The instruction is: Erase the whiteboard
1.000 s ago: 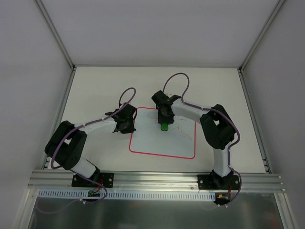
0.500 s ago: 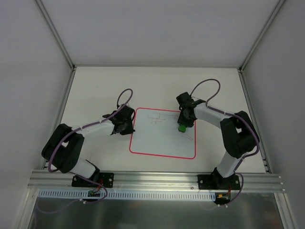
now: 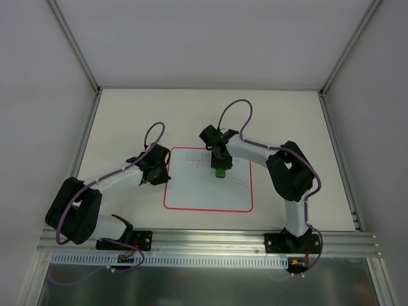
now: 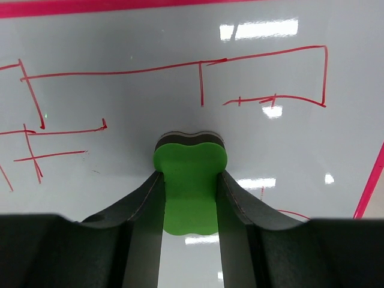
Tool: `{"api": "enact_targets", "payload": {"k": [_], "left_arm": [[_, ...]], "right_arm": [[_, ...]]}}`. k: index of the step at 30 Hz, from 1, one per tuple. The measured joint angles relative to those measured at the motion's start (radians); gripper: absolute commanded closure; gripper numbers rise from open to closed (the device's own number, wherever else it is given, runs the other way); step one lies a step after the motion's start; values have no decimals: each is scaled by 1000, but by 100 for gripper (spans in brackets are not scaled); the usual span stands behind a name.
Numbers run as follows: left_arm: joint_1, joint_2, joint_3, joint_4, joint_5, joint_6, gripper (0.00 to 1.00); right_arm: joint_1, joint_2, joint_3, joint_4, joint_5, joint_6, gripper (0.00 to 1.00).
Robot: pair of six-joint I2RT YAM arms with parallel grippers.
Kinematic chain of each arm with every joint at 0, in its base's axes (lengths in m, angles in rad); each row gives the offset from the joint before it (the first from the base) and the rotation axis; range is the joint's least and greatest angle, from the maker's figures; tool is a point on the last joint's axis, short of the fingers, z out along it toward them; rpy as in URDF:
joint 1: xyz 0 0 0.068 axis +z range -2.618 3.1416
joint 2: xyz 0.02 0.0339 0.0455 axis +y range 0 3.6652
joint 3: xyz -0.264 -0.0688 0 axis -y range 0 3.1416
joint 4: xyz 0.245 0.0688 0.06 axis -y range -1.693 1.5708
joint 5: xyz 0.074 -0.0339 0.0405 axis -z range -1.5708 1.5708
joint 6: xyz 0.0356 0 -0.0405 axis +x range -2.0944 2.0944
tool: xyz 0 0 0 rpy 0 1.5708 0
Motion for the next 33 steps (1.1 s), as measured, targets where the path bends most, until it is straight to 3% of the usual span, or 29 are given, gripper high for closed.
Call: {"api": "enact_targets", "payload": {"k": [15, 20, 27, 33], "left_arm": [[1, -14, -14, 4, -2, -21, 100], [2, -18, -18, 5, -3, -22, 100], [2, -20, -18, 1, -4, -22, 100], [2, -23, -18, 0, -4, -22, 100]], "right_arm": [[-159, -170, -234, 48, -36, 70, 100], [-116, -123, -171, -7, 9, 65, 100], [48, 32, 54, -98, 13, 50, 100], [49, -9, -20, -37, -16, 67, 100]]}}
